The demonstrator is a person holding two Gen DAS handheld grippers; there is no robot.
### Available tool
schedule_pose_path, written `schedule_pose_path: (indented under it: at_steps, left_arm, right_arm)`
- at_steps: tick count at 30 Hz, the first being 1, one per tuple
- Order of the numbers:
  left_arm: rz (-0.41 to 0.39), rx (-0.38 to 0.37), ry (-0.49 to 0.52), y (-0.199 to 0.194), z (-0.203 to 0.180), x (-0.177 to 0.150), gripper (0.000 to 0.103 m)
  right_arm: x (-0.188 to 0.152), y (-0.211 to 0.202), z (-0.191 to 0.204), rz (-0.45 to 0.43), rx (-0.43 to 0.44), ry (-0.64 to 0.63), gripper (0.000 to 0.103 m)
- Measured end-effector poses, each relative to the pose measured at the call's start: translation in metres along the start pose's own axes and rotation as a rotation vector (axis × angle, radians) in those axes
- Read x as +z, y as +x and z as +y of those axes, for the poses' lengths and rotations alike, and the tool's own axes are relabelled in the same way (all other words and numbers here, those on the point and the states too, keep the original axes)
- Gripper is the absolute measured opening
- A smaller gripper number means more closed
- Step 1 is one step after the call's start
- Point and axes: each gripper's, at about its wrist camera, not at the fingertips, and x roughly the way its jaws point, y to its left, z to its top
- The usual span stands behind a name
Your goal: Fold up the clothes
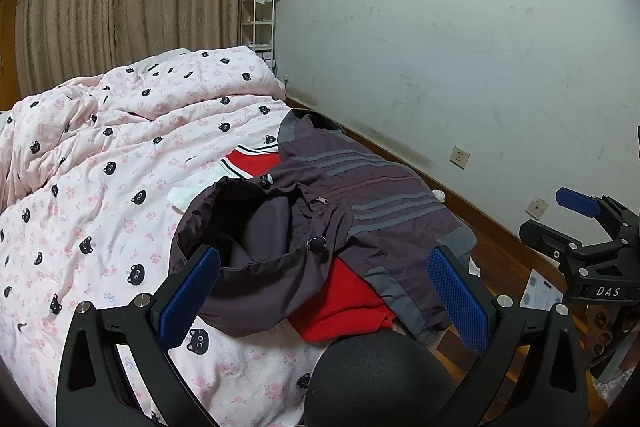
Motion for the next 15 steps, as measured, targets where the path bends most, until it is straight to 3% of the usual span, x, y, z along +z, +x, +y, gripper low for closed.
schedule_pose_path:
  at_steps: [15]
  left_arm:
    - [-0.005, -0.003, -0.001, -0.0044, 0.0074, -0.0005, 0.103]
  right_arm:
    - [-0.0009, 0.0000, 0.0000, 0.009, 0.004, 0.001, 0.103]
